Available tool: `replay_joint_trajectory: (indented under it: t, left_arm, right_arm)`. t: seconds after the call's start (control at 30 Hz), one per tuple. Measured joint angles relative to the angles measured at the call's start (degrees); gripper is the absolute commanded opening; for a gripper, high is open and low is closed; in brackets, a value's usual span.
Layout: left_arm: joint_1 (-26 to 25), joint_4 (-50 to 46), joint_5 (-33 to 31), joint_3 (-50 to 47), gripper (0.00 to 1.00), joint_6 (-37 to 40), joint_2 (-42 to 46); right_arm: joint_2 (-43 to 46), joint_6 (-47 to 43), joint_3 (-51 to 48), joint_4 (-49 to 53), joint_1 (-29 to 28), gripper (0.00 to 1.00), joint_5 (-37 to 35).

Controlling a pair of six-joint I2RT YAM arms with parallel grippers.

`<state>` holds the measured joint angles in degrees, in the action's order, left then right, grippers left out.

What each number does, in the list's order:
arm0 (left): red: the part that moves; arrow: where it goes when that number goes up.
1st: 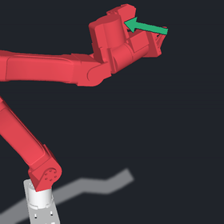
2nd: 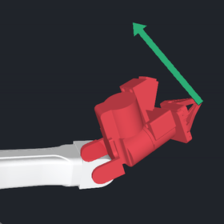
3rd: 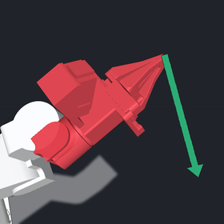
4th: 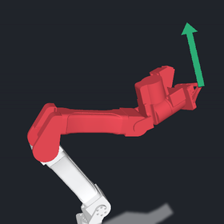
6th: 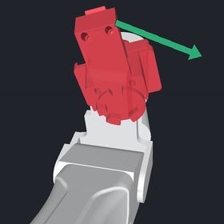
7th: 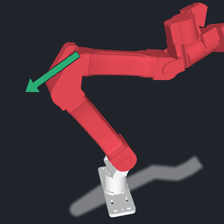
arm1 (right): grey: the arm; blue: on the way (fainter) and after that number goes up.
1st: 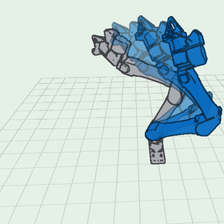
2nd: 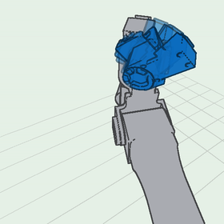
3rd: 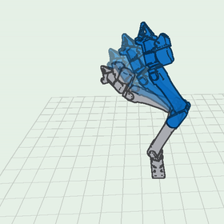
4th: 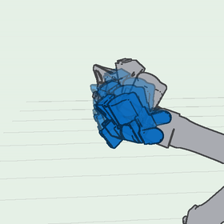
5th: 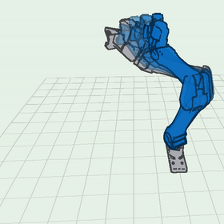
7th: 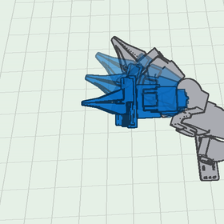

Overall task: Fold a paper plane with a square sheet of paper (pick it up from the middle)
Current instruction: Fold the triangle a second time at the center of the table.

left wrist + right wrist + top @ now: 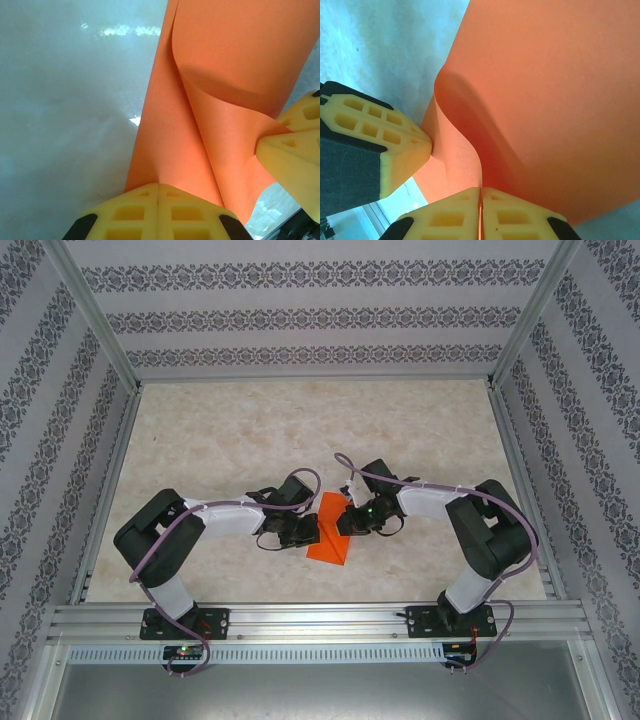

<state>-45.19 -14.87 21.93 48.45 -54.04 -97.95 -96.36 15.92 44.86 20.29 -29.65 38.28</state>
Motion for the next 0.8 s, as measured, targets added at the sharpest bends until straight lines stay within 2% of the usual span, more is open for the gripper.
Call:
replay_joint_trajectory:
  t: [0.43, 0.8]
  left_arm:
    - [0.0, -2.2, -1.4, 1.0, 0.09, 1.1, 0.0]
    - [0.0, -3.7, -2.1, 2.1, 0.07, 1.6, 0.0]
  right_arm:
    - [-1.5, -1.1, 1.0, 0.8, 0.2, 0.11, 0.1]
    - [-2.6, -1.1, 1.8, 1.0, 0.2, 0.12, 1.9]
